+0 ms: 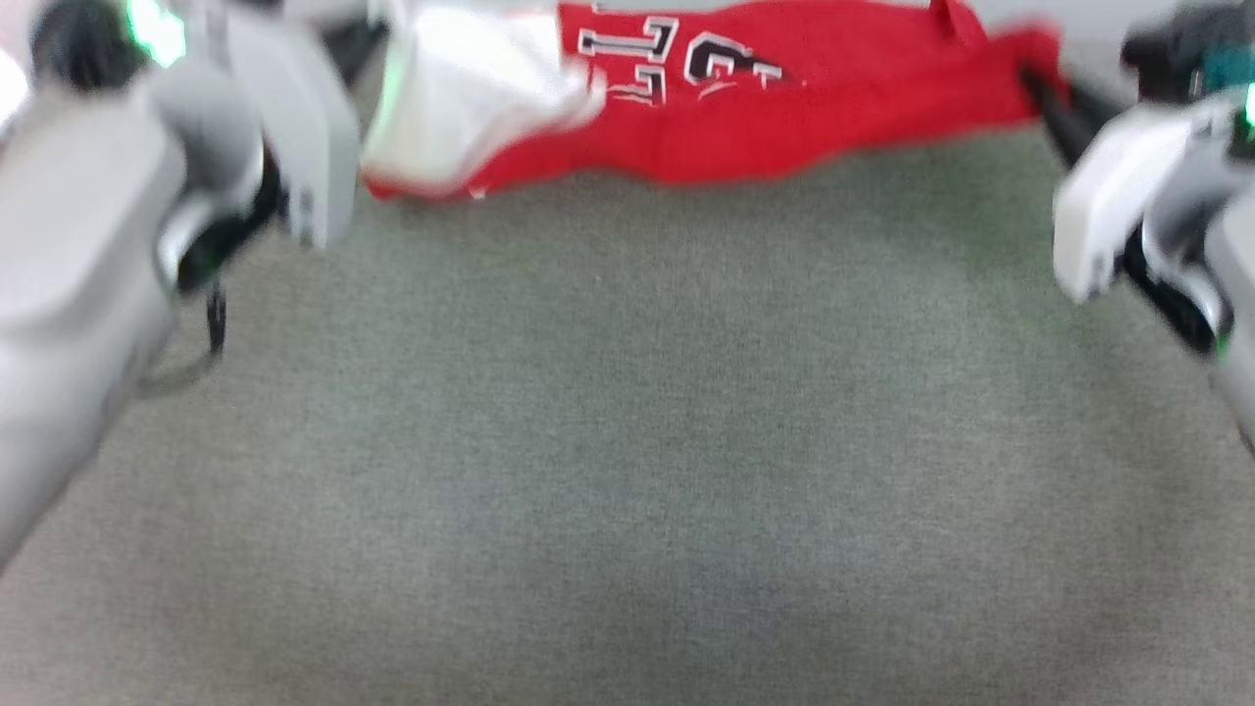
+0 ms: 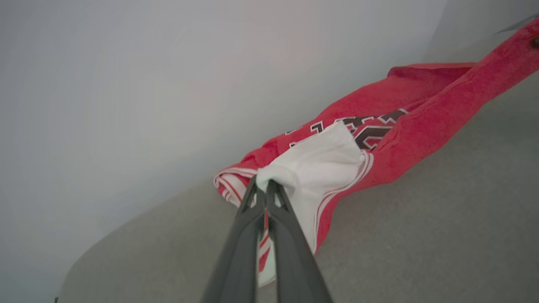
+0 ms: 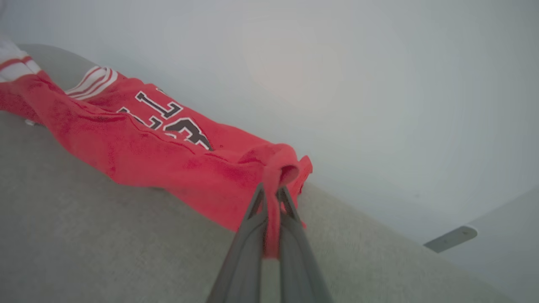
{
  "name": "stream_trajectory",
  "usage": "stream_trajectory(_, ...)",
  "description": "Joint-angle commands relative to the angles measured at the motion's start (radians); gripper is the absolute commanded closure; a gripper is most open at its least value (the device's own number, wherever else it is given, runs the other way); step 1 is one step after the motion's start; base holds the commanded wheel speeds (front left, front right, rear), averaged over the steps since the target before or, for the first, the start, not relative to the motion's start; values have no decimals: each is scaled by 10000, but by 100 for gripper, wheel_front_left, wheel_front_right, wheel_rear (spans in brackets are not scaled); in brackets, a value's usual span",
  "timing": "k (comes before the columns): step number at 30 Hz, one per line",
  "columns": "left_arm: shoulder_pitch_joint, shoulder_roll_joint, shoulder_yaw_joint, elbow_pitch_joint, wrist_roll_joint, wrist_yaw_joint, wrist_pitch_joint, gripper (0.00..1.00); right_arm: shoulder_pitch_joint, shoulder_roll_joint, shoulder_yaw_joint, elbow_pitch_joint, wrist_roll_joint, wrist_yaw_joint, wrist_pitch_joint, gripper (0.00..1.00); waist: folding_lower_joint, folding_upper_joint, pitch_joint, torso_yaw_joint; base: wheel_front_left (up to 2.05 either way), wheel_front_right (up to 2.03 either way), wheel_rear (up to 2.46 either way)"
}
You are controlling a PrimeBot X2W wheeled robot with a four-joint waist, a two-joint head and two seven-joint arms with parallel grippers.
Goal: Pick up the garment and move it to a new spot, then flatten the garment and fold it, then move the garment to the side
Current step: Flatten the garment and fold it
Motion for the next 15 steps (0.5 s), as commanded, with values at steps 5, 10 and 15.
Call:
stream_trajectory(5,1981,1149,-288,-1987,-835,617,828,100,1877,-1192,250,-1804,1221,-16,1066,100,0,0,-835,60,0,0,0)
stream_trajectory(10,3913,2412,-557,-4302,-1636,1692,1216,100,3748,-2158,24,-3328,2139,-16,2136,100,0,0,-1160,44,0,0,0)
stream_trajectory(15,5541,3521,-830,-6359,-2288,2756,1339,100,5520,-2896,-340,-4783,2746,-16,3060,100,0,0,-1280,50,0,0,0)
